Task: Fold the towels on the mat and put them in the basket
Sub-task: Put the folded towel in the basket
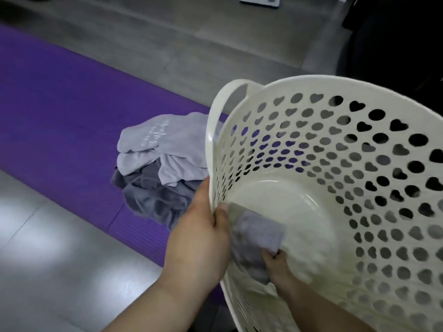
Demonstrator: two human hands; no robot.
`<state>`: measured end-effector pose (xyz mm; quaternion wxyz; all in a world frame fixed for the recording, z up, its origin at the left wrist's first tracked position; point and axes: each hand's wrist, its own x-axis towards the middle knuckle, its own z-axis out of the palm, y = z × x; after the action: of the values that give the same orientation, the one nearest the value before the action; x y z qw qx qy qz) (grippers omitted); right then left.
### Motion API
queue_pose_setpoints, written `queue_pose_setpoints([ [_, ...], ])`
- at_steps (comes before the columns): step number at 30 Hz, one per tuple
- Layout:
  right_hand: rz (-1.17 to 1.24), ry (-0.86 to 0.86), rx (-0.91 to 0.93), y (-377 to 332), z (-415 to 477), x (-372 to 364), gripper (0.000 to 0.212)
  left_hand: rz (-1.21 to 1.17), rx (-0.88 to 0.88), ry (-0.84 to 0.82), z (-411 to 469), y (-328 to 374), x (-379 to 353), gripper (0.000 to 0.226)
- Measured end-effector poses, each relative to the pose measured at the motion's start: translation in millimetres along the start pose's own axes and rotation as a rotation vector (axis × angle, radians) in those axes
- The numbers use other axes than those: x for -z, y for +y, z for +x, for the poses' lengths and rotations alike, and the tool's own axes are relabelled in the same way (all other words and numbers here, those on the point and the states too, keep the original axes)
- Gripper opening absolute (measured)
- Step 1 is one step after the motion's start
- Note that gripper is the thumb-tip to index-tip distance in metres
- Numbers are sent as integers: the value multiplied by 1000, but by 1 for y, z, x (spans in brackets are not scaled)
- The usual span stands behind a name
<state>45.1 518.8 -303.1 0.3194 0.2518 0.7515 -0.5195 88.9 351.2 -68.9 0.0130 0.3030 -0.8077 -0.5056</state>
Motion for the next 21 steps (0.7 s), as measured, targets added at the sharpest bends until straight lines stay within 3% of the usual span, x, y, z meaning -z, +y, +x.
queue_pose_setpoints([
  [2,4,7,-38,10,5,1,101,3,10,-5,0,0,1,44],
  [3,45,-21,-73,13,8,1,108,9,20,-2,0,1,2,44],
  [4,79,-59,-101,6,4,0,101,13,29,0,-1,2,3,44],
  [7,42,-201,-167,-16,-5,-5,49,-6,58,11,1,2,5,44],
  [11,-126,-88,-155,-22,-2,-6,42,-23,101,2,3,3,8,42],
  [14,-185,-3,-85,-20,-11,-2,22,-39,117,10,1,5,8,40],
  [16,-219,41,-45,-20,-15,-1,28,-38,118,11,0,5,7,39],
  [18,-414,131,-23,-27,-21,-3,59,-34,115,21,0,5,6,39],
  [19,-610,211,58,-30,-23,-3,66,-32,111,24,0,5,6,38],
  [21,-930,336,526,-34,-25,0,66,-32,106,33,0,6,5,39],
])
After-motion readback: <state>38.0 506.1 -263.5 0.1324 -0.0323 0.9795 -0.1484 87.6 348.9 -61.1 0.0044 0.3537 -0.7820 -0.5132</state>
